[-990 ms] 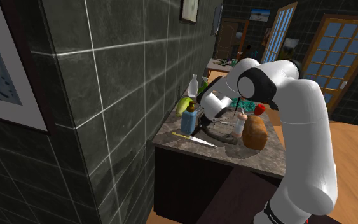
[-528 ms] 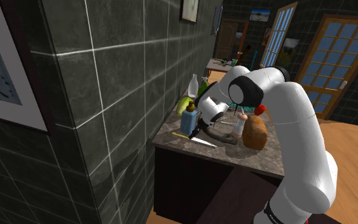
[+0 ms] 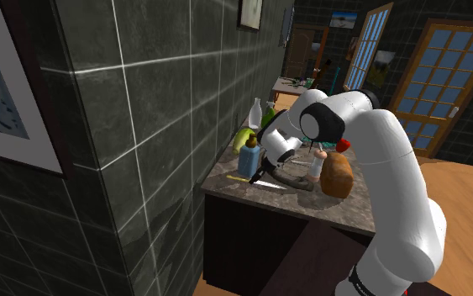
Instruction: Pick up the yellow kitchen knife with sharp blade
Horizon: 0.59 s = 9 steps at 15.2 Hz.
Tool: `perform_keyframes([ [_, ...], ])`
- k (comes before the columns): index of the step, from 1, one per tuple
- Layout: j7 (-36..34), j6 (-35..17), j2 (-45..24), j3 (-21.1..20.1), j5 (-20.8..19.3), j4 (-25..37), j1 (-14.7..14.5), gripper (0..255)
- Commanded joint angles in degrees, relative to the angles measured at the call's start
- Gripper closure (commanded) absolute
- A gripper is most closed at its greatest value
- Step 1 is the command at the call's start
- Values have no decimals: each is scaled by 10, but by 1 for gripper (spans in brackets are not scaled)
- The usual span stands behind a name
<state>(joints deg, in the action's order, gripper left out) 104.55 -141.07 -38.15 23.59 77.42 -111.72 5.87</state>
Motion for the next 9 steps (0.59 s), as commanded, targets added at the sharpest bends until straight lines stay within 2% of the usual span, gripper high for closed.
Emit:
perform_keyframes([
  [1,0,3,-3,-3,0,-1,-2,255],
  [5,3,2,0,-3,1,-5,-2,255],
  [9,-19,8,26,9,-23,-17,-11,255],
])
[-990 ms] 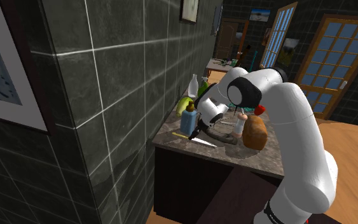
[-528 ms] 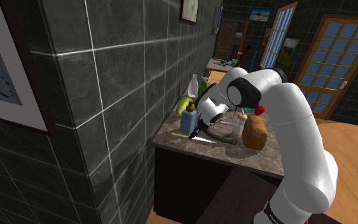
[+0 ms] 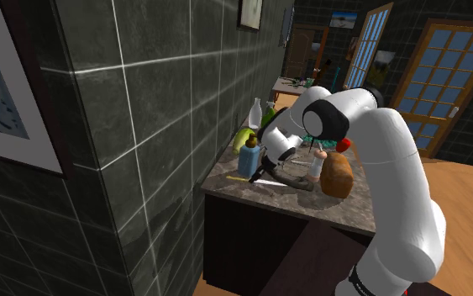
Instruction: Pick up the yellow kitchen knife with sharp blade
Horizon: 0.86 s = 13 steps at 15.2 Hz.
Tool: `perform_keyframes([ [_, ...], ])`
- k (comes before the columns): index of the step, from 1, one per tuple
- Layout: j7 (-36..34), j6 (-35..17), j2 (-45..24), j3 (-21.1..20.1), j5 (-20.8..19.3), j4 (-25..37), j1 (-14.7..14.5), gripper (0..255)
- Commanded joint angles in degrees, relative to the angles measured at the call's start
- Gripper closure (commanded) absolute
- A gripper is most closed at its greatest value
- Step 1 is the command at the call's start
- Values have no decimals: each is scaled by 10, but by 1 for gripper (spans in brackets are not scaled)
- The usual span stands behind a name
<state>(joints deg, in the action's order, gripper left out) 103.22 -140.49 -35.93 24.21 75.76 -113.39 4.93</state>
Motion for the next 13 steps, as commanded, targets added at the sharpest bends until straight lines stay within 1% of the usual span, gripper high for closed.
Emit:
perform_keyframes([
  [1,-11,3,11,6,-12,-3,-4,255],
  [11,-71,19,75,36,-77,-24,-28,255],
  [13,-72,19,76,37,-78,-25,-29,255],
])
